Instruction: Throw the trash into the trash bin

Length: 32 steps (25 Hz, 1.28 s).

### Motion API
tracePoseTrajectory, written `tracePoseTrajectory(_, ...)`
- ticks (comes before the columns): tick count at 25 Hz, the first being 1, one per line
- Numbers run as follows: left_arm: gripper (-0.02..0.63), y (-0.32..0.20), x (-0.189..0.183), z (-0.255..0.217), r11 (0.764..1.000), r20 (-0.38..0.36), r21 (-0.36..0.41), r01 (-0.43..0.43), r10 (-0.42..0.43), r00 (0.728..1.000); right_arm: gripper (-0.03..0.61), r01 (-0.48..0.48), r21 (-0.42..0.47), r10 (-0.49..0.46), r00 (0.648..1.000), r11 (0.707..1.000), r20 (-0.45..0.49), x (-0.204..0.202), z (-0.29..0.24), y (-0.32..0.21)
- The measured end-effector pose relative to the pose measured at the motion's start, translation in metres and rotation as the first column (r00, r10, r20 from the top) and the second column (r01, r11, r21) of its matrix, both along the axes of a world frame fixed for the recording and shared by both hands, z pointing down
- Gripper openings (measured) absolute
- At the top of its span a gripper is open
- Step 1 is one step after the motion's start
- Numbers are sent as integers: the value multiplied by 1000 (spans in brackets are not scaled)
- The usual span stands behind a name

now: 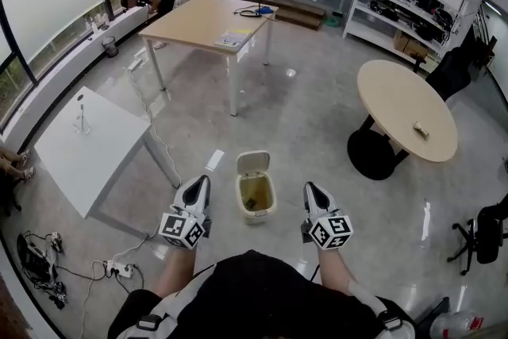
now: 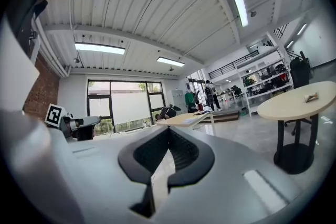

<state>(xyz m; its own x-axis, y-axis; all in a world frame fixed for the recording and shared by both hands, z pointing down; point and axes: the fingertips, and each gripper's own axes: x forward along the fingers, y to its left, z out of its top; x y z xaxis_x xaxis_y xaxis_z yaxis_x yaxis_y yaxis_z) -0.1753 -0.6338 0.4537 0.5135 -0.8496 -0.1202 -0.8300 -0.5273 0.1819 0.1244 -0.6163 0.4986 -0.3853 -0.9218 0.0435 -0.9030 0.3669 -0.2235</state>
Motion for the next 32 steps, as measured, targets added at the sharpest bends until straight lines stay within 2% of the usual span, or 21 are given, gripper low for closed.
tracePoseTrajectory(7,0,9,8,-5,999,3,11,31,-31,1000,5,48,30,-47,999,998,-17,-1,-3,0)
tracePoseTrajectory(15,0,19,-9,1,998,20,-16,61,-61,998,5,41,30,-40,999,999,-23,-1,-2,11)
tracePoseTrajectory(21,0,18,1,5,999,24,-27,44,-44,999,5,11,1,-11,1000,1000,-11,7,7,16)
tracePoseTrajectory(32,0,16,4,11,998,23,-40,39,-39,999,5,27,1,-27,999,1000,-18,-1,10,13)
